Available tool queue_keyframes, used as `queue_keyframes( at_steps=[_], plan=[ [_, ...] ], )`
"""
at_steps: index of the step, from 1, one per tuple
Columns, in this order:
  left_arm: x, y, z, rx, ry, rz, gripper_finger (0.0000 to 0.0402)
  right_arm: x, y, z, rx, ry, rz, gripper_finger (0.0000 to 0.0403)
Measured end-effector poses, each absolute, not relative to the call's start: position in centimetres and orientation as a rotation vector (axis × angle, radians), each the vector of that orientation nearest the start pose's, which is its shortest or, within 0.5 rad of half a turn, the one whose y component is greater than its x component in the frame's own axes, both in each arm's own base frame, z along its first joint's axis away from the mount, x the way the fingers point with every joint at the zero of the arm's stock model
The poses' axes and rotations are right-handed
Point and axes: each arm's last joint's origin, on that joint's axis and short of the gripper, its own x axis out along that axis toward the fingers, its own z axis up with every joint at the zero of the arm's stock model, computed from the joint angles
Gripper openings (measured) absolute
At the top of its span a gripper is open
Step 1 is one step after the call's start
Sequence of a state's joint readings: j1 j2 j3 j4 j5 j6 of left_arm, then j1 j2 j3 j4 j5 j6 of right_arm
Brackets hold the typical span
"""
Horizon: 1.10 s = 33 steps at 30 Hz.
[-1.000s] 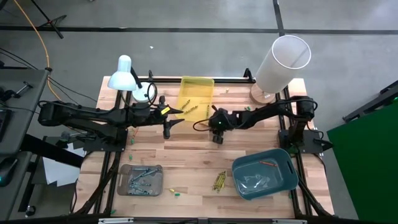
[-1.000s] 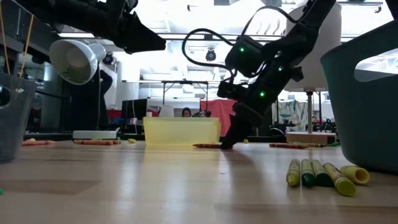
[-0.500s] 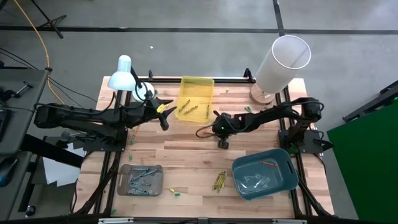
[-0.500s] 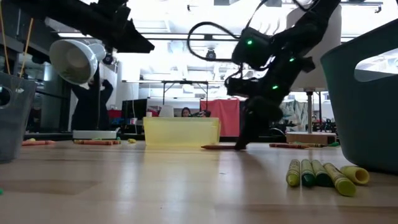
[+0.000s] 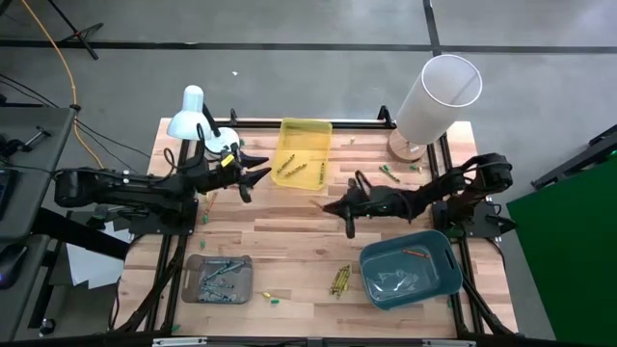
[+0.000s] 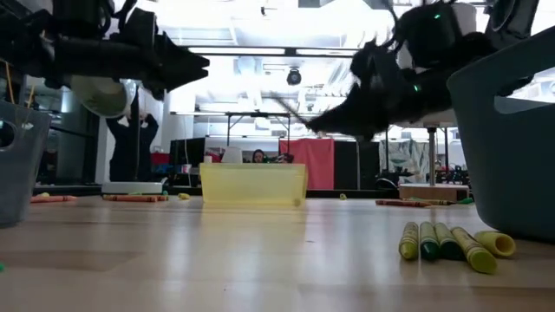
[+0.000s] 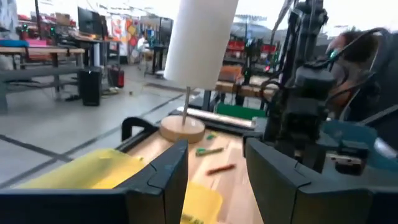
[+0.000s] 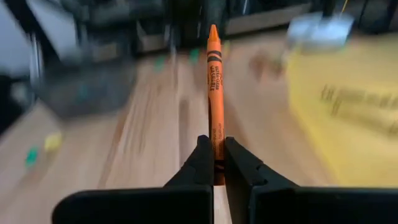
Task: Sort crayons
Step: Put the orange crayon into the yellow bin
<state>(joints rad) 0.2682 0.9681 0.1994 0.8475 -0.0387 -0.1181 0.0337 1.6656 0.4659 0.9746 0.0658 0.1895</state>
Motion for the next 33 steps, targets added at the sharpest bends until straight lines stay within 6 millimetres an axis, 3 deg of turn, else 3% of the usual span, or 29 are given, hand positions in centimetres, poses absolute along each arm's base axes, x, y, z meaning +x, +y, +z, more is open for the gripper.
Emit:
queue_keyframes(
  at_steps=[6, 13, 23, 33],
  plan=[
    [19.2, 5.1, 19.4, -0.092, -0.146, 0.279, 0.0146, 30.1, -0.4, 16.9, 0.104, 0.011, -0.141, 0.0001],
    [20.9, 4.7, 18.2, -0.032, -0.265, 0.180, 0.0146, 32.7, -1.7, 20.4, -0.021, -0.078, -0.187, 0.0001],
    [24.7, 4.4, 17.8, -0.027, -0.290, 0.033, 0.0146, 34.0, -1.5, 21.6, -0.051, -0.037, -0.161, 0.0001],
    [25.1, 4.2, 18.7, -0.012, -0.329, 0.024, 0.0146, 34.0, -1.4, 21.5, -0.028, -0.034, -0.155, 0.0000]
  ],
)
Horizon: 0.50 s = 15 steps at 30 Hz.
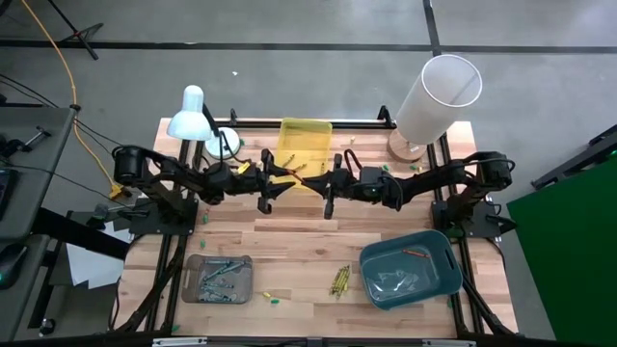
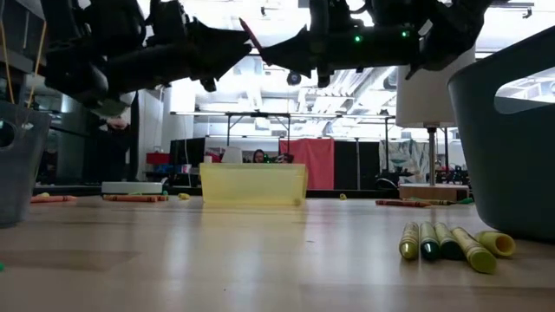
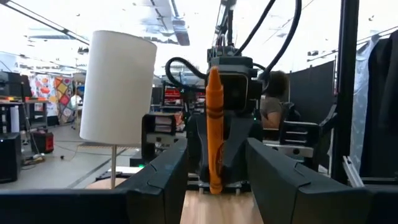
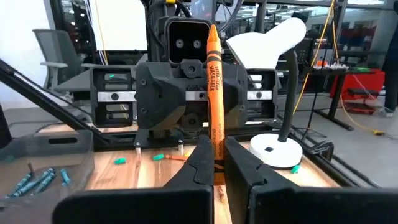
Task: Sort crayons
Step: Put the orange crayon into the yellow bin
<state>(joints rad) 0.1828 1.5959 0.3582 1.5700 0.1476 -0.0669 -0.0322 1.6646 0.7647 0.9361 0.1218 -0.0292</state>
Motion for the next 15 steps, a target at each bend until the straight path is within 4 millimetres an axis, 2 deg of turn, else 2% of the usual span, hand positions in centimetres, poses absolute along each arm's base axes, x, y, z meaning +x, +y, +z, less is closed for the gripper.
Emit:
queue_keyframes(
  at_steps=[15],
  plan=[
    [25.64, 3.78, 19.28, -0.023, -0.354, 0.009, 0.0146, 34.03, -1.24, 21.29, 0.003, -0.013, -0.082, 0.0000]
  ],
)
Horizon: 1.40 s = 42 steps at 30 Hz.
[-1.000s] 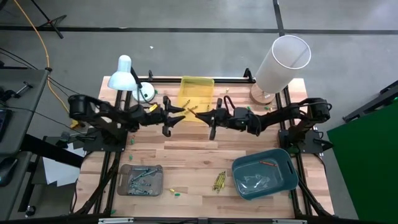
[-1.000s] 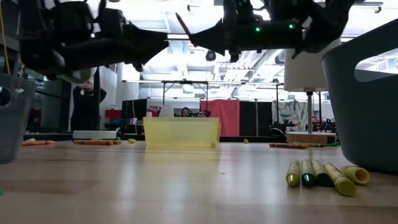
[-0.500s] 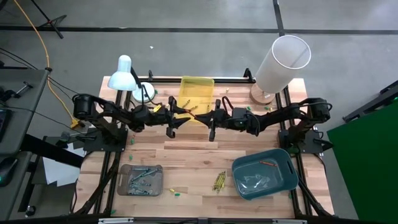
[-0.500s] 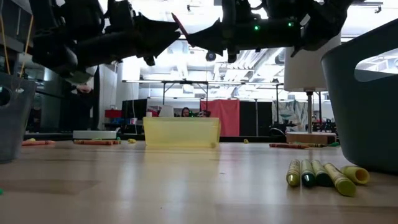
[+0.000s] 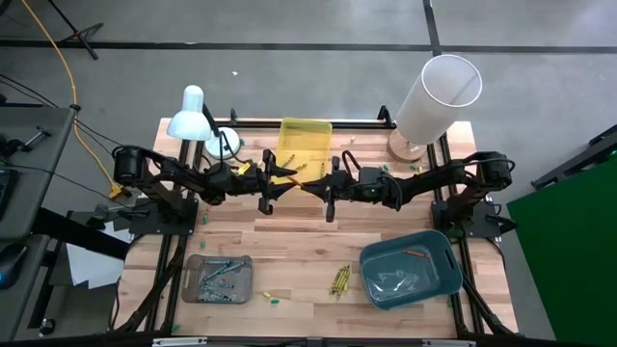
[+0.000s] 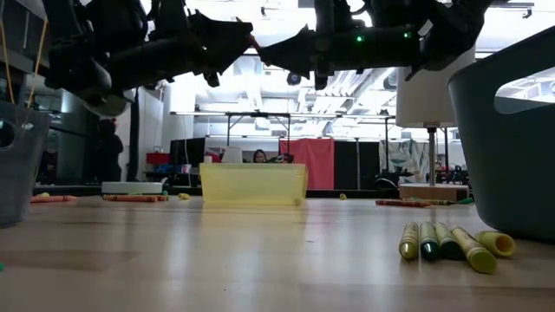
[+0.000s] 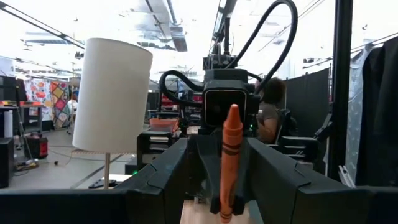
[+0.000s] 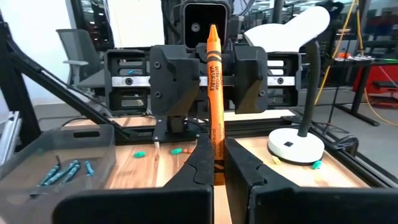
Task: Sort crayons
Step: Put the orange crayon into the yellow bin
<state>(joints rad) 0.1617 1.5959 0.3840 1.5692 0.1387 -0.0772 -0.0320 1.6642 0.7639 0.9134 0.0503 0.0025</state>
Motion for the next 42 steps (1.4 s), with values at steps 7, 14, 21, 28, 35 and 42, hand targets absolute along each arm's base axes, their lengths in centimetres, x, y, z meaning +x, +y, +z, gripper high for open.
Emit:
queue_keyframes(
  at_steps=[7, 14, 21, 28, 35, 42],
  plan=[
    [25.7, 3.8, 19.2, -0.024, -0.349, 0.010, 0.0146, 34.0, -1.2, 21.3, -0.017, -0.008, -0.080, 0.0000],
    [25.6, 4.0, 19.2, -0.024, -0.348, 0.026, 0.0146, 34.0, -1.4, 21.2, -0.091, 0.004, -0.086, 0.0001],
    [25.6, 4.9, 19.3, 0.050, -0.349, 0.125, 0.0146, 33.9, -2.6, 21.2, -0.159, 0.010, -0.124, 0.0002],
    [26.0, 6.3, 20.3, 0.120, -0.383, 0.194, 0.0146, 33.7, -4.7, 20.9, -0.164, 0.037, -0.147, 0.0003],
    [26.5, 7.5, 20.4, 0.116, -0.332, 0.220, 0.0146, 33.5, -5.8, 20.9, -0.161, 0.038, -0.142, 0.0003],
    [25.5, 8.2, 20.8, 0.156, -0.338, 0.270, 0.0146, 33.1, -7.5, 20.1, -0.151, 0.136, -0.212, 0.0004]
  ],
)
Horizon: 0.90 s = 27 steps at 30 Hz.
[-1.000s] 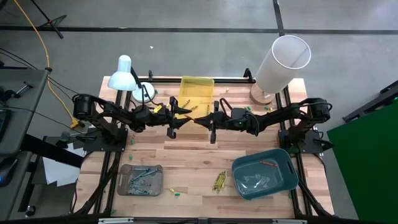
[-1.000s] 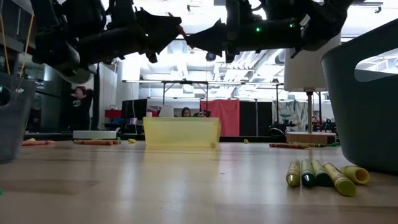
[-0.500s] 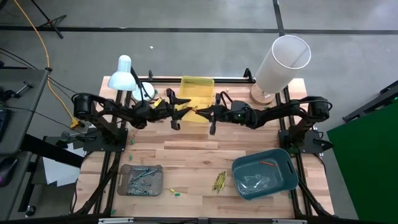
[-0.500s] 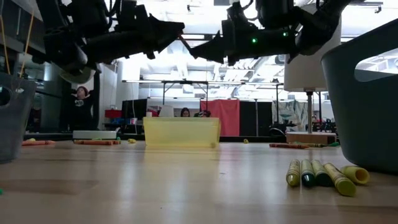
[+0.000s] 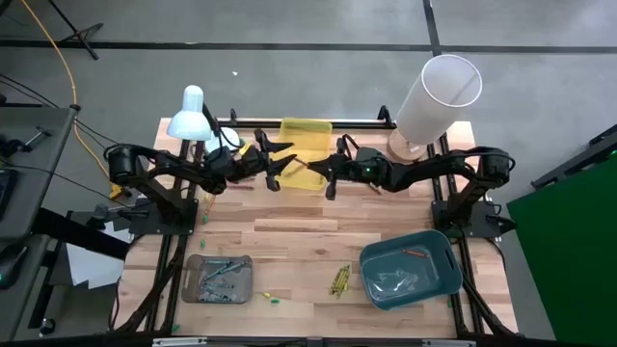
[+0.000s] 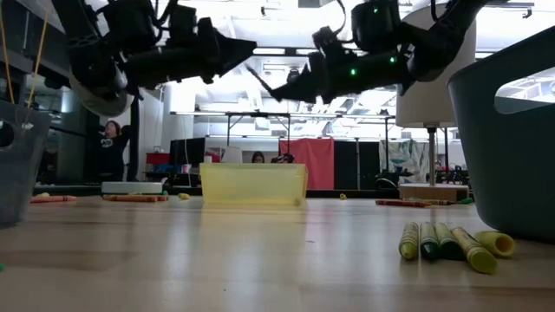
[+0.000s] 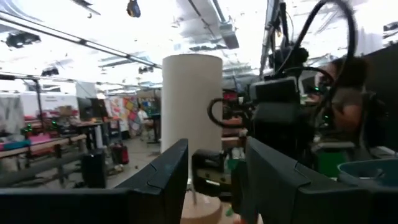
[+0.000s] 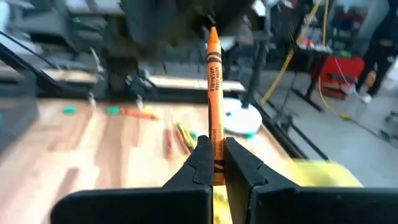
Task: Sort crayons
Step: Put the orange crayon into the yellow bin
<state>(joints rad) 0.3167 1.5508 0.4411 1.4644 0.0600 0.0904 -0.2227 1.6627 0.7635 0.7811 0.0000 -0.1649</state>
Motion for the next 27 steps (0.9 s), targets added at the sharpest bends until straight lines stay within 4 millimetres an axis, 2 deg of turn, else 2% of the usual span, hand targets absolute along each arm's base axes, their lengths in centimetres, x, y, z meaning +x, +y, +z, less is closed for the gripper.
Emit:
queue_keyframes(
  at_steps=[5, 9, 14, 19, 24, 27],
  plan=[
    [23.2, 8.5, 21.6, 0.157, -0.370, 0.361, 0.0146, 32.6, -10.2, 19.1, -0.069, 0.309, -0.315, 0.0004],
    [21.9, 8.7, 22.2, 0.135, -0.367, 0.395, 0.0146, 33.2, -12.9, 20.2, -0.005, 0.493, -0.376, 0.0004],
    [21.4, 9.1, 22.5, 0.095, -0.327, 0.411, 0.0146, 35.3, -15.7, 20.9, 0.009, 0.675, -0.395, 0.0004],
    [21.2, 9.0, 22.7, 0.089, -0.303, 0.412, 0.0146, 37.2, -17.6, 19.6, 0.026, 0.857, -0.379, 0.0004],
    [20.9, 8.9, 22.7, 0.081, -0.260, 0.412, 0.0146, 38.6, -19.3, 18.9, 0.043, 0.919, -0.397, 0.0005],
    [20.8, 8.9, 22.8, 0.079, -0.246, 0.412, 0.0146, 38.7, -20.0, 19.0, 0.049, 0.919, -0.410, 0.0005]
  ],
)
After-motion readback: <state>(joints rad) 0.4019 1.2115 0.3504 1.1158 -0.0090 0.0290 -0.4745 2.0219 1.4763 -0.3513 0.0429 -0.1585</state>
